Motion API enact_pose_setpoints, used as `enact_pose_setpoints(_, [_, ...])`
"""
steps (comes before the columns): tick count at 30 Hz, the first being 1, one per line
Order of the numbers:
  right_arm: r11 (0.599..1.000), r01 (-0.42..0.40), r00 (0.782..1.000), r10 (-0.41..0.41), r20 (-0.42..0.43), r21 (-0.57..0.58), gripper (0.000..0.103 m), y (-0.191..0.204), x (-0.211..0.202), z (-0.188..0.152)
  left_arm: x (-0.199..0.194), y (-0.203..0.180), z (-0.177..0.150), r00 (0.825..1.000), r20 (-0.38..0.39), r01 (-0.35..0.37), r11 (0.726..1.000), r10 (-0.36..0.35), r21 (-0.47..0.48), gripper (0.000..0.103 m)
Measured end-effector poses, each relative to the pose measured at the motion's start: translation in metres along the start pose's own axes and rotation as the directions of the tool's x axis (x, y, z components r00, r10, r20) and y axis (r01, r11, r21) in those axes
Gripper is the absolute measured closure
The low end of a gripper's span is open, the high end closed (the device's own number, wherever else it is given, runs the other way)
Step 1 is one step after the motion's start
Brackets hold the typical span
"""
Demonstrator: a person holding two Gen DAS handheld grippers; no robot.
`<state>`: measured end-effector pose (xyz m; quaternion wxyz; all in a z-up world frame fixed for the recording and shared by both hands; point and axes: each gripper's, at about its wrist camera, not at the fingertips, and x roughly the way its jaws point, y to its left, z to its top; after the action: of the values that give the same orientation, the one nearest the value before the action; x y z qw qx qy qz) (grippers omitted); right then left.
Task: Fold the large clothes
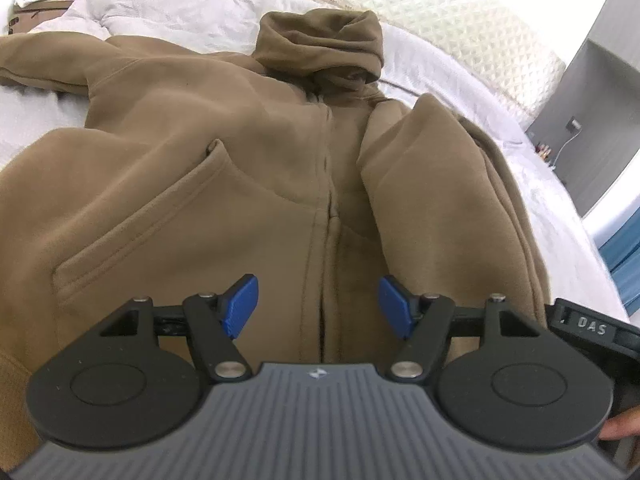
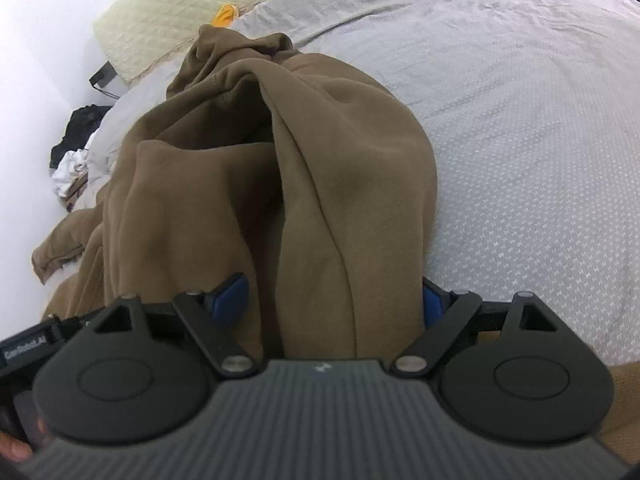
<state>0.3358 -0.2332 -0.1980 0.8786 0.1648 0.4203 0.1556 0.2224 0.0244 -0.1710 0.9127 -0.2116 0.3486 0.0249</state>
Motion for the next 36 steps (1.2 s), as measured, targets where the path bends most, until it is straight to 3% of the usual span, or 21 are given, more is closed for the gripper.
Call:
enact_pose_setpoints(8, [1.000, -0.006, 1.000, 0.006, -0.009, -0.003, 0.016, 0.000, 0.000, -0.006, -0.015, 0.006, 0.007, 0.993, 0.085, 0.090, 0.994, -0.085, -0.058, 0.031])
enact_pose_setpoints(13, [0.999, 0.009, 1.000, -0.010, -0.016, -0.030, 0.016, 0.004, 0.006, -0.004, -0.022, 0.003, 0.009, 0.973, 0.117, 0.205, 0.978, -0.198, -0.047, 0.031])
enact_pose_setpoints(18, [1.000, 0.015, 1.000, -0.015, -0.008, -0.013, 0.016, 0.004, 0.005, -0.003, 0.001, -0.022, -0.004, 0.997, 0.000, 0.081, 0.993, -0.081, 0.090, 0.031])
enact_pose_setpoints(21, [0.999, 0.022, 1.000, -0.022, 0.004, 0.035, 0.017, -0.003, 0.000, -0.001, 0.017, -0.024, -0.011, 0.997, -0.073, 0.028, 0.994, -0.020, 0.106, 0.031])
enact_pose_setpoints(24, [0.995, 0.032, 0.998, -0.036, 0.046, 0.094, 0.018, -0.013, -0.010, 0.002, 0.024, -0.022, -0.012, 0.995, -0.099, -0.017, 0.994, 0.028, 0.112, 0.031])
enact_pose_setpoints(27, [0.989, 0.085, 0.990, -0.097, 0.098, 0.117, 0.018, -0.022, -0.020, 0.006, 0.027, -0.018, -0.010, 0.993, -0.112, -0.024, 0.995, 0.036, 0.099, 0.031])
enact_pose_setpoints(30, [0.975, 0.186, 0.969, -0.202, 0.140, 0.120, 0.018, -0.029, -0.024, 0.011, 0.029, -0.019, -0.008, 0.992, -0.113, -0.036, 0.994, 0.048, 0.102, 0.030])
enact_pose_setpoints(36, [0.974, 0.218, 0.975, -0.220, 0.014, 0.067, 0.018, -0.038, 0.011, 0.015, 0.026, -0.016, -0.010, 0.991, -0.122, -0.049, 0.995, 0.059, 0.087, 0.030])
